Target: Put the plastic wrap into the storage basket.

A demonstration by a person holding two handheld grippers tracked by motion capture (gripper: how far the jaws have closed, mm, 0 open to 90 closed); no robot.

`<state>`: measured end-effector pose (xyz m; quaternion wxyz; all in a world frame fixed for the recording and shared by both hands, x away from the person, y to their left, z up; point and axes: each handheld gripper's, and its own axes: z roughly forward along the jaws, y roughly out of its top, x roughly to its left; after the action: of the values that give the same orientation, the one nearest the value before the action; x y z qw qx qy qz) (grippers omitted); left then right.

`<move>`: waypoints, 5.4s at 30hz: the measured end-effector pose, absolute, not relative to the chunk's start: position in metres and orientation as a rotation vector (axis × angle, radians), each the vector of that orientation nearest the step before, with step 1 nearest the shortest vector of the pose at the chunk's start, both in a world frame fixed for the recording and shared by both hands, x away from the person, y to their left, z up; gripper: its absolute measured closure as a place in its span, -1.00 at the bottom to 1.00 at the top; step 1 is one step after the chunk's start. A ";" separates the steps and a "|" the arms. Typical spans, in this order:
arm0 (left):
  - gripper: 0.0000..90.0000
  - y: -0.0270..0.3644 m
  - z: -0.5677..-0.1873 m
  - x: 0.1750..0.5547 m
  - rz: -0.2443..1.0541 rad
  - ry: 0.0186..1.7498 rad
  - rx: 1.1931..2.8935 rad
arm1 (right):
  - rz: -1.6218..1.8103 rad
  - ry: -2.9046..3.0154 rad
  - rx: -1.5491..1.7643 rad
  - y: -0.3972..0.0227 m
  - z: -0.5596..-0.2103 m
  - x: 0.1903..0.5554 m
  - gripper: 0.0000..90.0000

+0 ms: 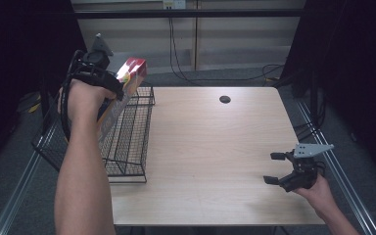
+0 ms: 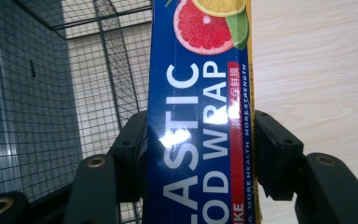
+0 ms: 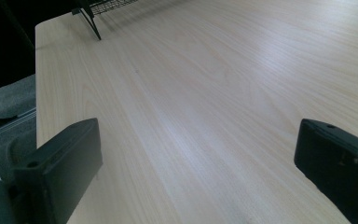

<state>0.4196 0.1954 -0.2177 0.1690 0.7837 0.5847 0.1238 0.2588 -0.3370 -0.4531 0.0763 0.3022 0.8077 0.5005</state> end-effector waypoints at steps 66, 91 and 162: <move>-0.02 0.266 -0.257 0.409 0.432 1.966 2.009 | 1.508 2.421 0.897 -0.335 -0.454 0.259 -0.98; -0.07 0.265 -0.282 0.411 0.381 2.049 2.068 | 1.506 2.422 0.882 -0.334 -0.454 0.259 -0.98; -0.81 0.101 -0.295 0.405 0.226 1.242 2.260 | 1.483 2.455 0.860 -0.328 -0.455 0.258 -0.98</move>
<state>0.4046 0.1008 -0.2950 0.2727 0.8399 0.4616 0.0840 0.2579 -0.3281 -0.4549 0.0735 0.2864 0.8176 0.4940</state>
